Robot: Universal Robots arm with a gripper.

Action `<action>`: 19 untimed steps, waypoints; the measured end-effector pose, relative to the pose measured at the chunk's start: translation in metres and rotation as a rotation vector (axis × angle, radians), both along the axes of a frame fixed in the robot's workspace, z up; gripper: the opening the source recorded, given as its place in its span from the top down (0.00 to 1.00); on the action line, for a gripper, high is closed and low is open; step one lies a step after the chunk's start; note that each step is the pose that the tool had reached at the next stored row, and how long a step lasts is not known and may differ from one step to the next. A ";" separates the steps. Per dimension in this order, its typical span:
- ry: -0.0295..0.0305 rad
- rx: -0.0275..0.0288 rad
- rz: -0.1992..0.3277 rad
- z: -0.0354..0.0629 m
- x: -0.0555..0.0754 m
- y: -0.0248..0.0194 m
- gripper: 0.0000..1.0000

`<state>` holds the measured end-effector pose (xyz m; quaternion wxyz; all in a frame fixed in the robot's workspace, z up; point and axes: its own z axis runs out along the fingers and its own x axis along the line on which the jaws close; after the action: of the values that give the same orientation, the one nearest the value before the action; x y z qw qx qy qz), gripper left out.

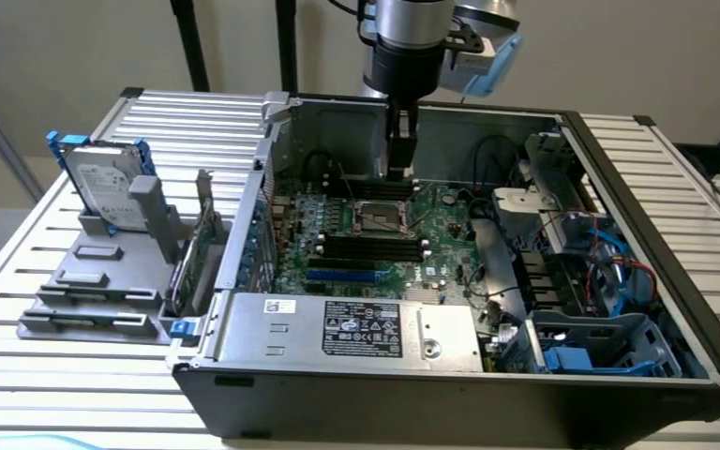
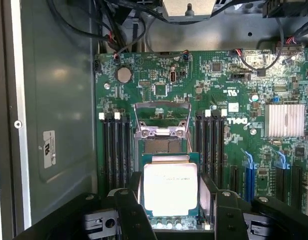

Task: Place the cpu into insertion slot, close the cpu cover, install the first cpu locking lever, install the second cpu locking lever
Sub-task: 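Place the cpu into insertion slot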

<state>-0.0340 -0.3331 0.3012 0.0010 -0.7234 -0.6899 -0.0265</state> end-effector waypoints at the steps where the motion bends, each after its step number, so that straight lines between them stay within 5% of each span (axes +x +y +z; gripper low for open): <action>1: 0.0030 0.0001 -0.002 -0.0010 0.001 0.0003 0.45; 6: 0.0093 0.0000 -0.018 -0.0088 0.002 0.0003 0.45; 19: 0.0097 0.0002 -0.020 -0.0321 0.001 0.0003 0.45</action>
<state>-0.0330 -0.3328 0.2691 0.0041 -0.7306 -0.6824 -0.0230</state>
